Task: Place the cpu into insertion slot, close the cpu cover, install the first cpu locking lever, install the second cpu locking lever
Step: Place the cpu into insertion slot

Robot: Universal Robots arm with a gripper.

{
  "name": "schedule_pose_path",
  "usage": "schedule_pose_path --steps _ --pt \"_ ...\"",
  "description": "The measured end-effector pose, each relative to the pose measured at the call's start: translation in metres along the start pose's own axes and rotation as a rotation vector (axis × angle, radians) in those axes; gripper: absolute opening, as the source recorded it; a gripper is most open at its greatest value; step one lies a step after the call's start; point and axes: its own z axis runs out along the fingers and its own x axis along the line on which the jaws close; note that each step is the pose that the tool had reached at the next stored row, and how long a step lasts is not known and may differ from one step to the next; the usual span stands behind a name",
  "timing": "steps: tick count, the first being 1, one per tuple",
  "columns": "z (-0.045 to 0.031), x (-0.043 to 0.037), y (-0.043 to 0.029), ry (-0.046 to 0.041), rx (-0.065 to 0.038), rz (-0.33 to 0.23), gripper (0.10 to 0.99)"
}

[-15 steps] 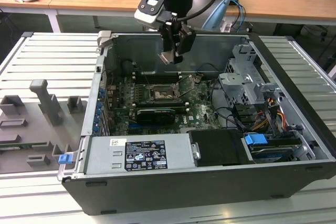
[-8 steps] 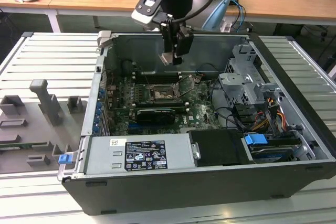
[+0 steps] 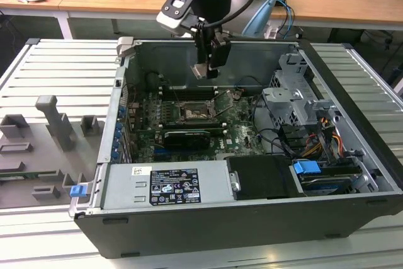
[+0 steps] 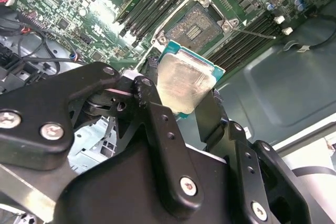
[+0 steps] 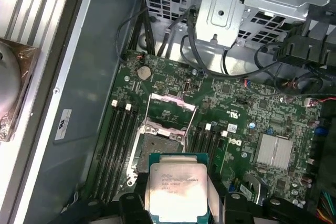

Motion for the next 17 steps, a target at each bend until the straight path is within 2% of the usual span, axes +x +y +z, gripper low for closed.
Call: schedule_pose_path --steps 7,17 --pt "0.0005 0.0000 -0.0001 -0.0040 -0.001 0.046 0.529" --pt "0.0023 0.0000 -0.0002 -0.0059 -0.001 0.067 0.529"
